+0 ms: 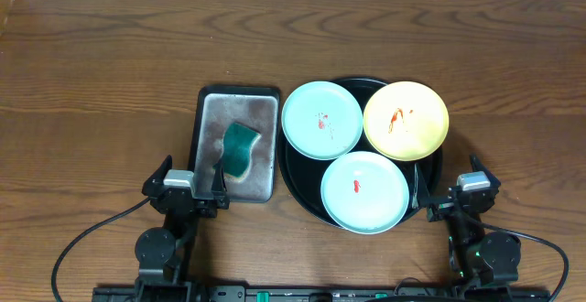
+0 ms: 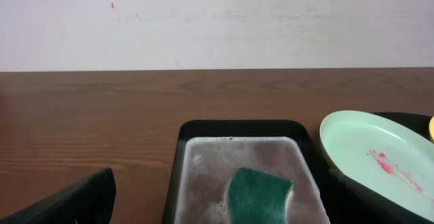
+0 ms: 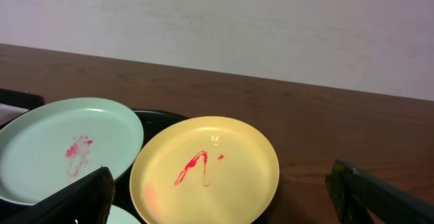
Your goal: Clean dirty plates on tray and stack at the side
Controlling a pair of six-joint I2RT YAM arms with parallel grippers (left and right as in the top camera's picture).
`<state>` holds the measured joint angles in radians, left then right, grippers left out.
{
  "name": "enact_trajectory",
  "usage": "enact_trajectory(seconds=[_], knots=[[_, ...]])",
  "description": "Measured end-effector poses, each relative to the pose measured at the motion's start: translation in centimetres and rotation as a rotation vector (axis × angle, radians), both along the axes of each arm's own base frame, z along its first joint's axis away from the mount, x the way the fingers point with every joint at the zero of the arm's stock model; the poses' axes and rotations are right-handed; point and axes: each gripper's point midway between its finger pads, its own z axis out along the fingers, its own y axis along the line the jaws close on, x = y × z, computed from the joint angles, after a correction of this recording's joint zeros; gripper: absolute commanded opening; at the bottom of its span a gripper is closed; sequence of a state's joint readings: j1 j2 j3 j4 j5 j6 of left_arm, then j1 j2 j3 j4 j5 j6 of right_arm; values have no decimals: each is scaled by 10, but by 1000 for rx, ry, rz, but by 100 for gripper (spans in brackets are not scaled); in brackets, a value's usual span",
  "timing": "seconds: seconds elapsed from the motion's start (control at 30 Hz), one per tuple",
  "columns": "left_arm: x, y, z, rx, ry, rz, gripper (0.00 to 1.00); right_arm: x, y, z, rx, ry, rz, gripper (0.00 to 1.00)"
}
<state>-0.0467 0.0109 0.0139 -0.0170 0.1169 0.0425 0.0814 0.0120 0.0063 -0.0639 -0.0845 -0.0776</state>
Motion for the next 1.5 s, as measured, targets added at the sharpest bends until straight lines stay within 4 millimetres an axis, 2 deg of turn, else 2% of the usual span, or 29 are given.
enact_trajectory(seconds=[0.73, 0.9, 1.0, 1.23, 1.37, 1.5], knots=[[-2, 0, 1, -45, 25, 4, 96, -1, 4, 1, 29, 0, 22, 99], [-9, 0, -13, -62, 196, 13, 96, -2, 8, 0, 89, 43, 38, 99], [-11, 0, -3, -68, 273, 18, 96, -5, 9, 0, 99, 118, 44, 99], [-6, 0, 26, -72, 490, 32, 96, -10, 17, 26, 114, 341, 73, 99], [-9, 0, 27, -61, 666, 41, 96, -7, 22, 28, 116, 505, 88, 99], [-18, -1, 19, -65, 832, 45, 96, 0, 29, 27, 127, 625, 117, 99]])
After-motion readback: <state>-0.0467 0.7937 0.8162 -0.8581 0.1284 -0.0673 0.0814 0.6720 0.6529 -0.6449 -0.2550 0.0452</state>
